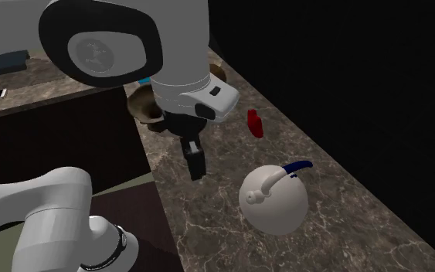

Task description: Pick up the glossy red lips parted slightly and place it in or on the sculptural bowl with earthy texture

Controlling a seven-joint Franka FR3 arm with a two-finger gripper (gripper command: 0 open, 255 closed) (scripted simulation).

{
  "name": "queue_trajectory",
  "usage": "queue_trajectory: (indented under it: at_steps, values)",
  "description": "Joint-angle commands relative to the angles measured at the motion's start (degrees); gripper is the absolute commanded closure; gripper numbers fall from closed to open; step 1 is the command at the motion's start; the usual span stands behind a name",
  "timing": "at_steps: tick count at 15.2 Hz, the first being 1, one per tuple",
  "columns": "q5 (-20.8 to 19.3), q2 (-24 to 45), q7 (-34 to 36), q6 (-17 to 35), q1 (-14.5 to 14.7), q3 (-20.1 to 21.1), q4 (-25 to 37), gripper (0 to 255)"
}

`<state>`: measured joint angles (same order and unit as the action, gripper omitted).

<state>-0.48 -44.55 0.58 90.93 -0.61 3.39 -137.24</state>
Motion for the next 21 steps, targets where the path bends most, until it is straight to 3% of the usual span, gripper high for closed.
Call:
queue_trajectory:
  at_steps: [1, 7, 12, 17, 21]
  values:
    - [0.0, 0.0, 0.0, 0.0, 0.0, 0.0, 0.0, 0]
    - [5.6, 4.76, 20.22, 6.17, -1.83, 10.51, 0.11, 0]
    - [7.56, 12.5, 37.09, 11.56, -4.7, 19.14, 3.73, 0]
    - [5.55, 22.99, 54.67, 16.07, -8.88, 27.45, 10.26, 0]
    - [0.21, 33.34, 69.83, 18.19, -12.25, 33.42, 17.38, 0]
